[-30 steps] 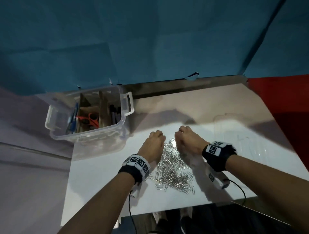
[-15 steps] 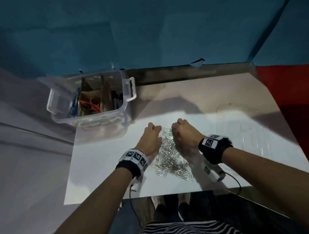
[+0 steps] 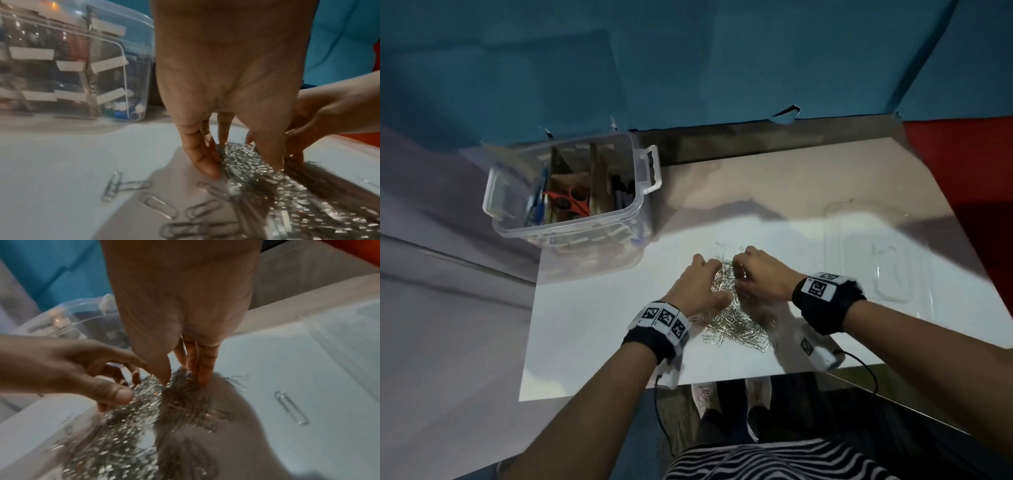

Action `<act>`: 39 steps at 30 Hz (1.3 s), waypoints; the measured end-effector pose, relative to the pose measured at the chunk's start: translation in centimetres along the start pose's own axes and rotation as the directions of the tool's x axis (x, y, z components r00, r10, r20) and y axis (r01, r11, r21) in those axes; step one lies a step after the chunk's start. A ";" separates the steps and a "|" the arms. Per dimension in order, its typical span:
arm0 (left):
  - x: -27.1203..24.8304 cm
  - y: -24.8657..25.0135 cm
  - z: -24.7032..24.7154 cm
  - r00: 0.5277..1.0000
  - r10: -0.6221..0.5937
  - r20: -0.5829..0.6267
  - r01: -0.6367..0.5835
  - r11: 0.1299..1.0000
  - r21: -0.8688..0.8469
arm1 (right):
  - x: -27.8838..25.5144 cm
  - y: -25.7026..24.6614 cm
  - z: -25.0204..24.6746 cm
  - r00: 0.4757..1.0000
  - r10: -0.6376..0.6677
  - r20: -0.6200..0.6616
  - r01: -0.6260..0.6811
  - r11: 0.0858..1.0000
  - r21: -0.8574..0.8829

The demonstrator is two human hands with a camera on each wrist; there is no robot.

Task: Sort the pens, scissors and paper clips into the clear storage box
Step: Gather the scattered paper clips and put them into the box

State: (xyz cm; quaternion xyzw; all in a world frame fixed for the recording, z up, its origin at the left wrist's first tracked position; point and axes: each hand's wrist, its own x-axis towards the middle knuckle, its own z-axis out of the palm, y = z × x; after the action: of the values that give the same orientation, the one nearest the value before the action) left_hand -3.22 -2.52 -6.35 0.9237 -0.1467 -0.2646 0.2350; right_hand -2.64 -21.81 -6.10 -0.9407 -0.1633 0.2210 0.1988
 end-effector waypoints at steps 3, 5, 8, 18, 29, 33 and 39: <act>0.5 0.0 -0.7 1.000 -0.019 -0.021 0.018 0.999 -0.036 | 0.9 -0.2 -1.1 1.000 0.012 -0.024 -0.011 0.999 0.035; 1.8 0.0 -1.8 0.995 -0.031 -0.097 0.028 0.999 -0.031 | 1.9 0.0 -2.2 0.991 0.069 -0.112 -0.062 0.996 0.059; 4.0 0.7 -2.7 0.987 0.005 -0.158 0.014 0.993 0.117 | 2.7 -0.4 -2.9 0.983 0.123 -0.136 -0.122 0.992 0.020; 1.3 -0.9 -1.8 0.972 0.222 -0.082 -0.210 0.968 0.139 | -0.7 1.4 -1.9 0.997 0.025 -0.074 -0.024 1.000 0.013; 0.8 1.0 0.0 0.993 0.051 -0.110 -0.049 0.999 0.023 | 0.1 -1.7 -0.4 0.998 0.055 -0.009 -0.055 0.998 0.014; 1.1 0.2 -1.3 0.984 0.006 -0.180 -0.013 0.999 -0.038 | 0.5 -1.2 -1.9 0.993 0.090 -0.075 -0.085 0.994 0.069; 0.6 -0.5 -1.4 0.983 -0.048 -0.178 0.032 0.995 -0.092 | 0.6 -1.2 -2.2 0.989 0.149 -0.009 -0.148 0.988 0.034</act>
State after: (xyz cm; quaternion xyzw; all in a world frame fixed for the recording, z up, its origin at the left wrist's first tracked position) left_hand -1.85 -1.83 -5.79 0.9353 -0.0944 -0.1909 0.2826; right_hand -1.37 -21.18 -3.91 -0.9480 -0.0880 0.2326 0.1985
